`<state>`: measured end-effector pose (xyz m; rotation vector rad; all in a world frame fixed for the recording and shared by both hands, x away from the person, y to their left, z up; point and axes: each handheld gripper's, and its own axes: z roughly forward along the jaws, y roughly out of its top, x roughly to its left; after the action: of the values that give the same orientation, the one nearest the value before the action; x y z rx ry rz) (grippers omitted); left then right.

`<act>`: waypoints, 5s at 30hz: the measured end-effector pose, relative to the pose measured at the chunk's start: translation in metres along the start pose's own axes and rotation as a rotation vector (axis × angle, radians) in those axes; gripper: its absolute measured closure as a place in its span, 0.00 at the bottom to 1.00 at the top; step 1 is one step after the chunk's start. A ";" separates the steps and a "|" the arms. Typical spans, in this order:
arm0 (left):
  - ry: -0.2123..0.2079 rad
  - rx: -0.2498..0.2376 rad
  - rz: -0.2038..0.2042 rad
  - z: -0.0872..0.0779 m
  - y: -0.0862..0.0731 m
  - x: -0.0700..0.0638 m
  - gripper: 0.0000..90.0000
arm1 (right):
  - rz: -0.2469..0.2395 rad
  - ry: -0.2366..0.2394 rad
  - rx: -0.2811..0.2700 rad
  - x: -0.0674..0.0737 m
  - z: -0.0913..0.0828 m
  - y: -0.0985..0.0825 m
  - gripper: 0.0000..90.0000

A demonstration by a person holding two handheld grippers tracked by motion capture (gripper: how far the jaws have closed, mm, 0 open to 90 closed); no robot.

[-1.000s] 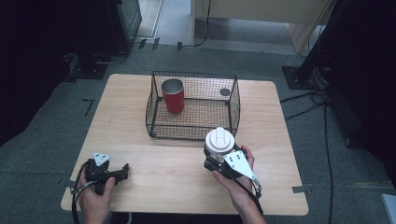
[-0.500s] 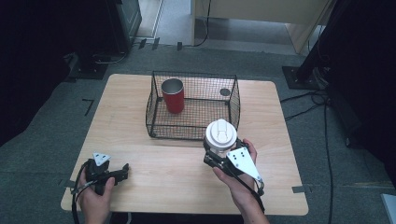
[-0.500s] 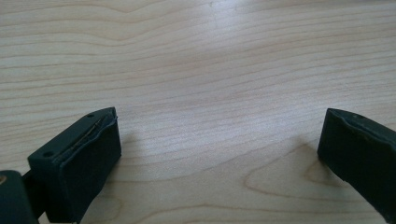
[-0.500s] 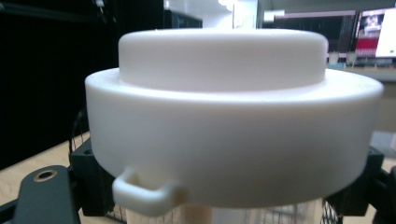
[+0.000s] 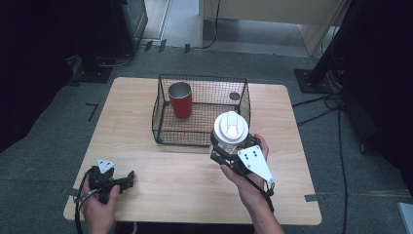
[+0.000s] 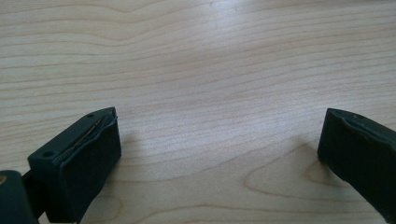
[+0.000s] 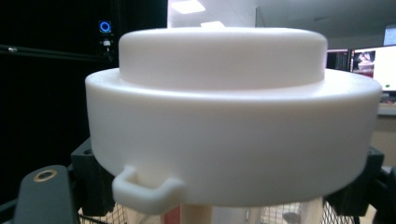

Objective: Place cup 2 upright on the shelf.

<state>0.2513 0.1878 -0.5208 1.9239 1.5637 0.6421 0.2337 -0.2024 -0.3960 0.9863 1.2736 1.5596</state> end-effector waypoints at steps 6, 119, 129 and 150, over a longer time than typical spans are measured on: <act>0.000 0.001 0.000 0.000 0.000 0.000 0.00 | 0.003 0.007 -0.040 0.004 0.009 0.012 0.18; 0.000 0.002 0.001 0.000 0.000 0.000 0.00 | 0.001 -0.109 0.313 -0.040 0.196 -0.082 0.00; 0.000 0.002 0.001 0.000 0.000 0.000 0.00 | -0.014 -0.138 0.239 -0.041 0.193 -0.073 0.00; 0.000 0.002 0.001 0.000 0.000 0.000 0.00 | 0.018 -0.094 0.065 -0.039 0.170 -0.016 0.00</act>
<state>0.2512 0.1879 -0.5208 1.9261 1.5638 0.6417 0.4079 -0.1874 -0.3861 1.1022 1.2602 1.4758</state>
